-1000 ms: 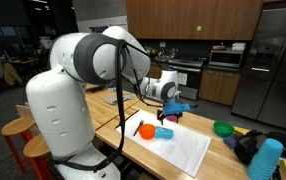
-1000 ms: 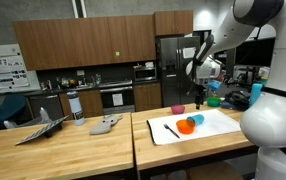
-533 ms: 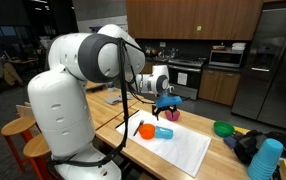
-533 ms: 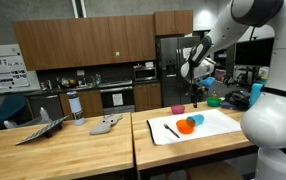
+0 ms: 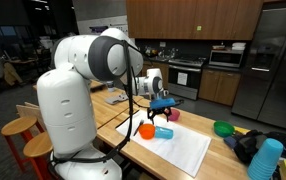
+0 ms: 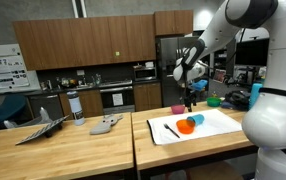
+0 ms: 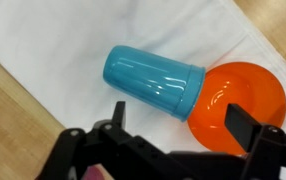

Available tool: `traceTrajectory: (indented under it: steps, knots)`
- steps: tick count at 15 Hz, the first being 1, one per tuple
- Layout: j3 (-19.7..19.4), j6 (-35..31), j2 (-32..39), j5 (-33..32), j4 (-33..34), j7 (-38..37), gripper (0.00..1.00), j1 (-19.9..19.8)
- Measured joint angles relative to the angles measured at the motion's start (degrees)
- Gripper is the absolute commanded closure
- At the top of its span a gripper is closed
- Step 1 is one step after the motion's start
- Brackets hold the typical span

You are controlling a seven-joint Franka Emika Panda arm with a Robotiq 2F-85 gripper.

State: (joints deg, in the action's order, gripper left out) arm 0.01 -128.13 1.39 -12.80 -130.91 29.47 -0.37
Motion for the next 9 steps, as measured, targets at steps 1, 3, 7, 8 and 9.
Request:
traceTrajectory:
  steps: [1, 3, 7, 8, 9]
  knots:
    - [0.1, 1.0, 0.4, -1.2, 0.0, -1.2, 0.00, 0.0]
    - [0.1, 3.0, 0.9, -3.5, 0.1, -3.3, 0.00, 0.0]
    - [0.3, 5.4, 1.4, -7.3, 0.6, -6.9, 0.00, 0.1]
    - [0.5, 5.4, 1.5, -7.8, 0.7, -7.7, 0.00, 0.1]
    - [0.6, 5.4, 1.5, -8.4, 0.7, -8.4, 0.00, 0.3]
